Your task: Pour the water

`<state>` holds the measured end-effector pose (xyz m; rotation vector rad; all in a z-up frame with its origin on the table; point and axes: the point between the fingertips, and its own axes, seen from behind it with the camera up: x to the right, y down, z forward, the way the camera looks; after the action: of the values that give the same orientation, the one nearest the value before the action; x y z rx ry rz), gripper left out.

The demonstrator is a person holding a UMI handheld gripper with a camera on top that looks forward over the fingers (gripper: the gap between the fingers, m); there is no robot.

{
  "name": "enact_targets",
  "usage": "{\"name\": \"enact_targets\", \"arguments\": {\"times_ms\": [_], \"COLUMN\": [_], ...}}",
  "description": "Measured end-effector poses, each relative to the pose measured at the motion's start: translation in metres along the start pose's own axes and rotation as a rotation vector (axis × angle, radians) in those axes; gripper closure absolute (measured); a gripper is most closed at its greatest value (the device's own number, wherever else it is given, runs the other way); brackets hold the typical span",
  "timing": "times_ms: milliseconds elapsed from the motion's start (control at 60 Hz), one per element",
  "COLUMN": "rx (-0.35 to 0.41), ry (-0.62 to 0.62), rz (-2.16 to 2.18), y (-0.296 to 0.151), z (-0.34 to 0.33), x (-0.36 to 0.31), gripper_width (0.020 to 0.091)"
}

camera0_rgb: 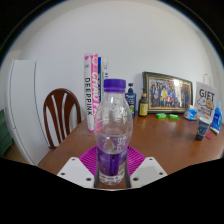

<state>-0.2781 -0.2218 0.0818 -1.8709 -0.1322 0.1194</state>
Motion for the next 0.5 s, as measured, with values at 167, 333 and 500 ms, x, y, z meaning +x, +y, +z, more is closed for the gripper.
{"name": "enact_targets", "arguments": {"times_ms": [167,333,500], "rx": [0.038,0.098,0.112], "ry": [-0.062,-0.14,-0.23], "rz": [0.147,0.428,0.815], "y": [-0.05,-0.128,-0.187], "z": [-0.005,-0.006,0.001], "x": [0.008,0.047,0.109], "gripper_width": [0.0752,0.0752,0.0753]}}
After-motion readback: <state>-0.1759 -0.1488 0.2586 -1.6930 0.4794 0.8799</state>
